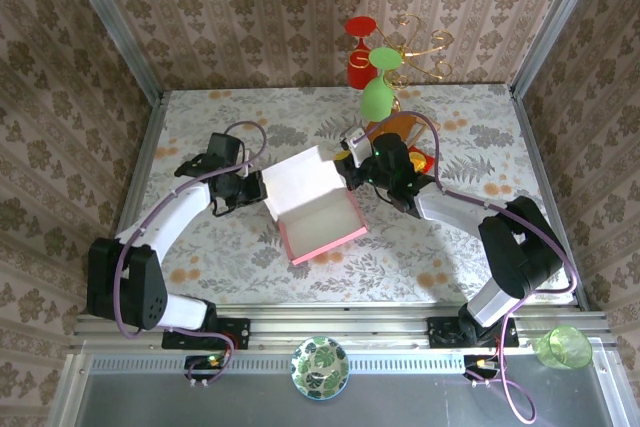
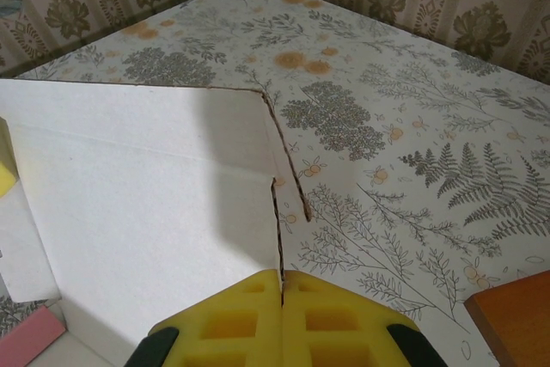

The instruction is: Fold the paper box

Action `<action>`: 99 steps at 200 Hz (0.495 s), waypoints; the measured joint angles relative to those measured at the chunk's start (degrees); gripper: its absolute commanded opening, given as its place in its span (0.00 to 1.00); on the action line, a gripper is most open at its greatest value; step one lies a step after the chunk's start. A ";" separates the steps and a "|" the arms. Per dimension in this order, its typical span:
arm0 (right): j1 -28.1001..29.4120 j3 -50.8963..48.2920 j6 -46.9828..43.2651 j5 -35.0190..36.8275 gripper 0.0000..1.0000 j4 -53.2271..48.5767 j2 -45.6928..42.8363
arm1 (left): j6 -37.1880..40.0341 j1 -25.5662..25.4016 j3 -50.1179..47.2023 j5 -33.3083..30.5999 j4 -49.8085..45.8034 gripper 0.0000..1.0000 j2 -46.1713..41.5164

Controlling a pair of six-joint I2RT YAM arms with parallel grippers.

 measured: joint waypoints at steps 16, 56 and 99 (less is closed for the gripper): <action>0.00 -0.04 0.15 0.39 0.00 0.42 0.00 | -0.83 -0.13 -0.02 -0.26 0.57 0.00 0.00; 0.87 -0.04 1.86 2.69 0.00 1.01 0.00 | -2.64 -1.25 0.13 -3.23 1.40 0.00 0.15; 3.10 0.48 8.15 8.66 0.22 0.00 0.02 | -2.62 -2.29 3.26 -10.40 1.97 0.00 0.17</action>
